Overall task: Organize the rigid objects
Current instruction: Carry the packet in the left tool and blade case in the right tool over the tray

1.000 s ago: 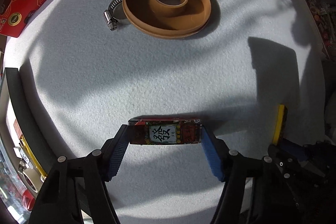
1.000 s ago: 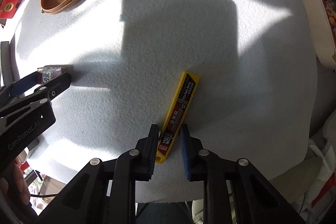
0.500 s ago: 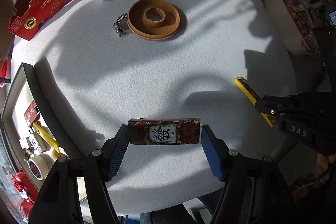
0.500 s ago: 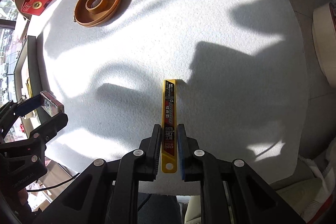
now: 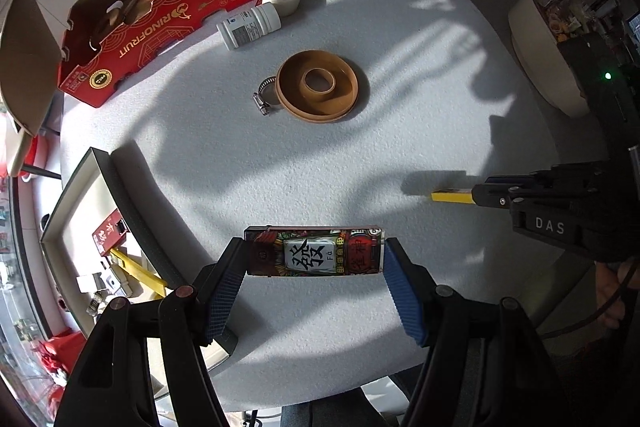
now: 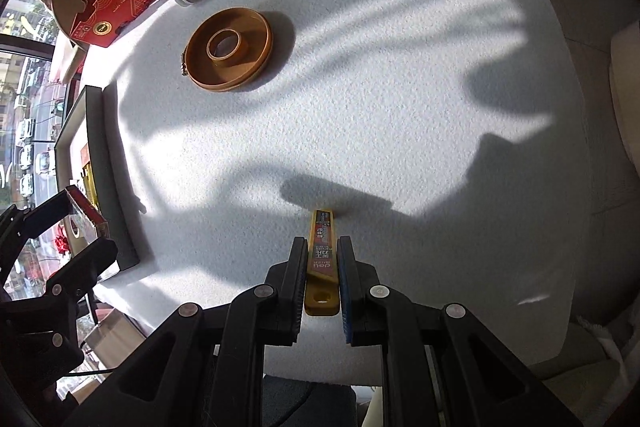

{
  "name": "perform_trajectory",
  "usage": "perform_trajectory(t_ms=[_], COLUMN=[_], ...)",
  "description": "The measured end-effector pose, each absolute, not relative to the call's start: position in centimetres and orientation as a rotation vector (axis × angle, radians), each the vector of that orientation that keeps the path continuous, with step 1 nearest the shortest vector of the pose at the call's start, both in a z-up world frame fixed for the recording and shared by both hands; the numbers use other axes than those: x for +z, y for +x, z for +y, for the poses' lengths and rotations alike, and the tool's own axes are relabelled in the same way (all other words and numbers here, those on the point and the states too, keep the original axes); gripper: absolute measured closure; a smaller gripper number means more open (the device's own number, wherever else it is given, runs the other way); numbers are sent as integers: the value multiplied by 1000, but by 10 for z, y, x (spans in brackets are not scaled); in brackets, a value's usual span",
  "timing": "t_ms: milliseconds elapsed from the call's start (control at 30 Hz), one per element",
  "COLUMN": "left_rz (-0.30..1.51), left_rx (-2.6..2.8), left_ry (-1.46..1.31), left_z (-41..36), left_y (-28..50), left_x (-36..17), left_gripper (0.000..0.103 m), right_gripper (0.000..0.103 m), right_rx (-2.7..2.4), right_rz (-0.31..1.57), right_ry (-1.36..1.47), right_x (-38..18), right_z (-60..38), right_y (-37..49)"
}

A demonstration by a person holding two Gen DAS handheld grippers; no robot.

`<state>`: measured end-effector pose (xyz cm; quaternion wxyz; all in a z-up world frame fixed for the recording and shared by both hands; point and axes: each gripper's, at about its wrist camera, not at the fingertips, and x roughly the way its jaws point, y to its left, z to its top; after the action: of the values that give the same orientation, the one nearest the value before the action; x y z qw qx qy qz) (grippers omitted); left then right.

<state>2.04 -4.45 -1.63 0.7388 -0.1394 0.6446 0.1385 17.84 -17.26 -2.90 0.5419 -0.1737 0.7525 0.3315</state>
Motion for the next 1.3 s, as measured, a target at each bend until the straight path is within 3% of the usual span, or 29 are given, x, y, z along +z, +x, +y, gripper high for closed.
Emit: perform_trajectory(t_ms=[600,967,1300], left_rz=[1427,1350,1288], left_rx=[321,388,431], left_ry=[-285,-378,-450], left_z=[-45,-25,-14], left_y=[21,6,-9], left_x=[-16,-6,4], left_gripper=[31,31,31], right_gripper=[87,87,87], right_rx=[766,835,885], right_rz=[1790,1626,1612], right_ry=[-324,-265,-316], right_x=[-41,0,15], right_z=[-176,-174,-165], right_y=[170,177,165])
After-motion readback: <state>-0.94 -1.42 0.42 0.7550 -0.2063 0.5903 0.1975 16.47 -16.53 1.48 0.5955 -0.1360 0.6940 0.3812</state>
